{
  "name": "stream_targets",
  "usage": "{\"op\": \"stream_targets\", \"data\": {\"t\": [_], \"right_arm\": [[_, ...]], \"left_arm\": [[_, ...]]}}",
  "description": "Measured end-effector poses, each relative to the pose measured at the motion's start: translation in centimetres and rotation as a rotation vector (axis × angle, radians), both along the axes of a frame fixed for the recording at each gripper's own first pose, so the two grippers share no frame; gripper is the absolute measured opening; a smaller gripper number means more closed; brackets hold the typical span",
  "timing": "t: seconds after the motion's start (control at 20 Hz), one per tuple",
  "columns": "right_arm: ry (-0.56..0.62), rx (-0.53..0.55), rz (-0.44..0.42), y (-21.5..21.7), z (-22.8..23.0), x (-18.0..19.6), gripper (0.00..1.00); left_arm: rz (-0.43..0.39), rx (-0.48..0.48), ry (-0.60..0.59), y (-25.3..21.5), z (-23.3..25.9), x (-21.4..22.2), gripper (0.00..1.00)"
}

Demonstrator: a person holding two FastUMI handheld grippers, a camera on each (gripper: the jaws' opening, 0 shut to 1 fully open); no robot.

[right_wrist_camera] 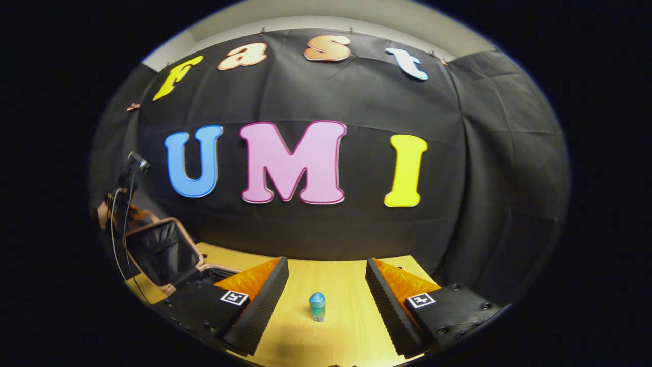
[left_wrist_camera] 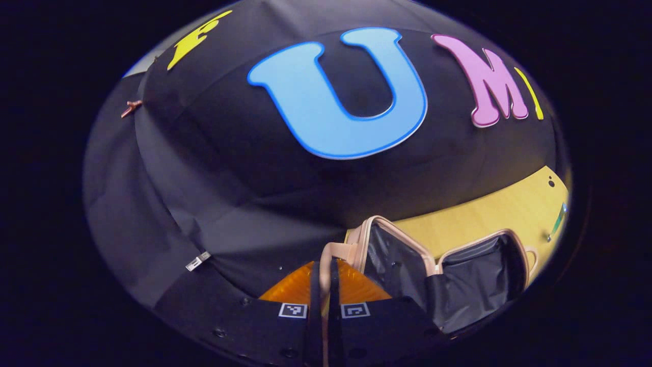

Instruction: First open the suitcase, pack the skin care products into it, and then close the suitcase.

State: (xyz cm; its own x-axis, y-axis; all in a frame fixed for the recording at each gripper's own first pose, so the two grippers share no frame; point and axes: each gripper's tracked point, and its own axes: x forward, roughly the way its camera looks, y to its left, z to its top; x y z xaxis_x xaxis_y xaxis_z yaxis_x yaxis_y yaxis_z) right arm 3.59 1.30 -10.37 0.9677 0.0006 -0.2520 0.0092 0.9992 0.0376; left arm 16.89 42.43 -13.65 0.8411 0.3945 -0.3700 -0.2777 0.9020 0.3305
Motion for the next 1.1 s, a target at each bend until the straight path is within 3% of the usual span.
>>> {"op": "stream_targets", "data": {"t": [0.25,0.45,0.5,0.6,0.8,0.85,0.95,1.1], "right_arm": [[0.151,0.121,-0.1,-0.2,-3.1,-0.9,0.98],[0.152,0.02,-0.119,-0.7,-4.0,-1.0,0.97],[0.149,0.011,-0.119,-0.6,-4.0,-0.9,0.97],[0.132,-0.005,-0.121,-0.8,-3.6,-0.5,0.98],[0.096,-0.05,-0.11,-1.2,-3.0,-0.1,0.97],[0.098,-0.053,-0.111,-1.5,-3.1,-0.1,0.97],[0.094,-0.039,-0.125,-2.1,-2.9,-0.1,0.97],[0.066,-0.032,-0.145,-3.4,-2.2,-0.2,0.97]], "left_arm": [[0.014,-0.178,0.099,7.0,-11.3,1.8,0.1],[0.053,-0.319,0.125,8.9,-17.5,2.4,0.1],[0.069,-0.325,0.141,9.2,-18.3,2.3,0.07],[0.128,-0.288,0.169,9.9,-19.2,2.0,0.13],[0.065,-0.23,0.076,8.4,-14.6,1.4,0.41],[0.04,-0.206,0.035,7.3,-12.1,0.8,0.68],[-0.013,-0.169,-0.079,3.3,-6.6,0.0,0.96],[-0.127,-0.104,-0.211,-5.0,0.9,-2.5,0.98]]}}
